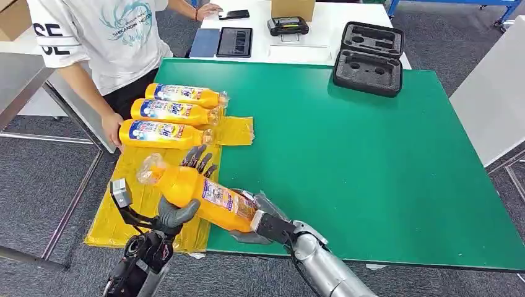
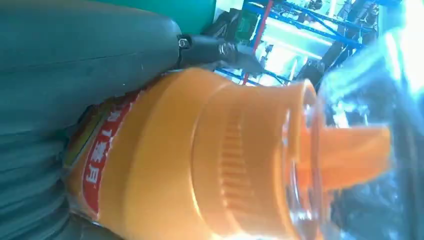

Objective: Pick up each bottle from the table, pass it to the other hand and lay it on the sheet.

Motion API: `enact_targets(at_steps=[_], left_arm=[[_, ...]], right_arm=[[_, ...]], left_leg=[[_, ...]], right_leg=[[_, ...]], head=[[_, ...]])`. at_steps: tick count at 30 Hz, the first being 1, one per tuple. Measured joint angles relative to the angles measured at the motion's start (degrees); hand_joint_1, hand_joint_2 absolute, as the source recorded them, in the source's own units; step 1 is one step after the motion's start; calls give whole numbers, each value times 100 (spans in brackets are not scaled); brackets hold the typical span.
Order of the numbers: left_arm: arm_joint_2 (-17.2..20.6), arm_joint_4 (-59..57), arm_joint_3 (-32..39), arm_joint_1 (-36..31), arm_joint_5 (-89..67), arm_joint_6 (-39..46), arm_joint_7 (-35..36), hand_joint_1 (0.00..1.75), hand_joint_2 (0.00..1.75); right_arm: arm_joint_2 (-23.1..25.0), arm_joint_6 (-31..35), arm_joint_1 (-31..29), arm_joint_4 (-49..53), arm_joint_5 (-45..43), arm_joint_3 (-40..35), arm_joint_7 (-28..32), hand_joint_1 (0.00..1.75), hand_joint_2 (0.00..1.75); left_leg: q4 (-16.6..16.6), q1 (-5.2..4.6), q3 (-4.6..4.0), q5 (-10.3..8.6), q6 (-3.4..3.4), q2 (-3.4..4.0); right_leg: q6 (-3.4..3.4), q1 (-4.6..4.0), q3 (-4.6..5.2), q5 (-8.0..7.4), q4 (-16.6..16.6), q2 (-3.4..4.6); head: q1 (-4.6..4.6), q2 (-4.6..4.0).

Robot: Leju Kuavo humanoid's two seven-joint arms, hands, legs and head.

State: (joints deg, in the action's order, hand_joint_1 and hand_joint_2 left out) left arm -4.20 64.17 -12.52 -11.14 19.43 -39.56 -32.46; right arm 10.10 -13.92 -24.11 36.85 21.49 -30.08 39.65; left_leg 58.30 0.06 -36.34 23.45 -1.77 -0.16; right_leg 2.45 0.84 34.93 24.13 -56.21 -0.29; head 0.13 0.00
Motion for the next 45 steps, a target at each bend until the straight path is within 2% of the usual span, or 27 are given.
enact_targets(at_steps=[9, 21, 22, 23, 24, 33, 45], left_arm=[[7, 37, -28, -24, -752, 33, -142, 175, 175], [37, -24, -87, -105, -857, -66, -184, 175, 175], [37, -24, -90, -105, -857, -68, -184, 175, 175], [37, -26, -90, -108, -857, -70, -184, 175, 175], [39, -33, -92, -111, -857, -70, -184, 175, 175], [76, -50, -90, -106, -785, 7, -94, 175, 175], [326, 369, 356, -313, -726, 428, 13, 175, 175]], right_arm=[[-9, -13, 3, -37, -41, -9, 4, 175, 175], [-9, 0, 8, -46, -46, -20, 7, 171, 175], [-9, 0, 8, -46, -46, -20, 7, 24, 175], [-9, 2, 8, -48, -48, -22, 7, 0, 175], [-9, 2, 8, -48, -50, -22, 7, 0, 0], [44, 466, 136, 275, -424, 96, 22, 0, 0], [-166, 199, 467, 1171, -710, 295, 24, 0, 0]], left_leg=[[0, 0, 0, 0, 0, 0], [0, 0, 0, 0, 0, 0], [0, 0, 0, 0, 0, 0], [0, 0, 0, 0, 0, 0], [0, 0, 0, 0, 0, 0], [0, 0, 0, 0, 0, 0], [0, 0, 1, -2, 2, 0]], right_leg=[[0, 0, 0, 0, 0, 0], [0, 0, 0, 0, 0, 0], [0, 0, 0, 0, 0, 0], [0, 0, 0, 0, 0, 0], [0, 0, 0, 0, 0, 0], [0, 0, 0, 0, -1, 0], [0, 0, 0, -1, -1, 0]], head=[[-2, 0], [0, 0], [0, 0], [0, 0], [0, 0], [0, 0], [2, 0]])
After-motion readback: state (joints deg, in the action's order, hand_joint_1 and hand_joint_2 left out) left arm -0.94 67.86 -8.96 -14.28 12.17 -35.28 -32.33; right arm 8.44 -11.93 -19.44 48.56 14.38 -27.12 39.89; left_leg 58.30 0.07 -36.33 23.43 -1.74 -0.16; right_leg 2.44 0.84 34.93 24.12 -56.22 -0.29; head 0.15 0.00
